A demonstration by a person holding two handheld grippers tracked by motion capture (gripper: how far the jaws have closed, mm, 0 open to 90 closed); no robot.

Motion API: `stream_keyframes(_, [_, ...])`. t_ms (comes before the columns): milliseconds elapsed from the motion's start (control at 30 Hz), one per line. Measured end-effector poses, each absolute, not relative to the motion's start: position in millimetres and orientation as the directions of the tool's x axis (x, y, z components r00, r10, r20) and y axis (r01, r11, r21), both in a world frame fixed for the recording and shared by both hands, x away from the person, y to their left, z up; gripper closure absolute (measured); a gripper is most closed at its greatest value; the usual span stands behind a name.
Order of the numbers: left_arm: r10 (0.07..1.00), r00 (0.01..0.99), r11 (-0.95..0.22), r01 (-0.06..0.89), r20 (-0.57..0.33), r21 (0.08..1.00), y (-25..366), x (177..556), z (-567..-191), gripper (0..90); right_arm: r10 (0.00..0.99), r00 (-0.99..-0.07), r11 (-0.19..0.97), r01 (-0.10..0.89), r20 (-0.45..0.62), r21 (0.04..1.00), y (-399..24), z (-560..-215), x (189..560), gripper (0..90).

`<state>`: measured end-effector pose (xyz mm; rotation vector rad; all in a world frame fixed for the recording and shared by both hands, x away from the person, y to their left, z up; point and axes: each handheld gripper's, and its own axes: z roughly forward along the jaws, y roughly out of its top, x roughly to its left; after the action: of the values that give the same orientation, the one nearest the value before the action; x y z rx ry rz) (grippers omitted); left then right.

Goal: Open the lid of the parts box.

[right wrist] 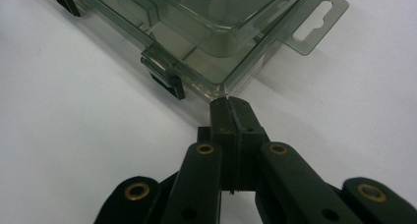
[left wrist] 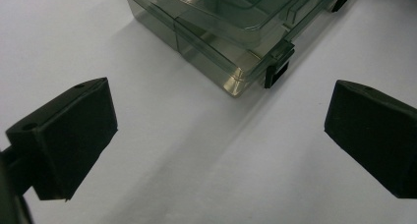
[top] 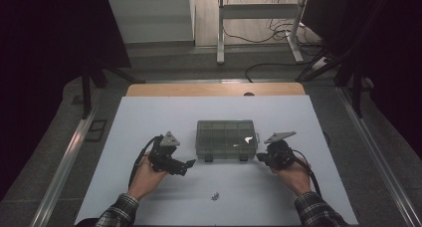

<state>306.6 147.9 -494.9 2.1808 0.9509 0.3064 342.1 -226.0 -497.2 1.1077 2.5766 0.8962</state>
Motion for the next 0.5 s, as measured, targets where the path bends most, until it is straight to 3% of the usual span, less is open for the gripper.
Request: stream_keyframes(500, [0.713, 0.698, -0.463, 0.544, -0.071, 0.700, 147.2, 307.0, -495.5, 0.0, 0.714, -0.696, 0.507, 0.588, 0.076, 0.630, -228.8, -493.1, 342.1, 88.7])
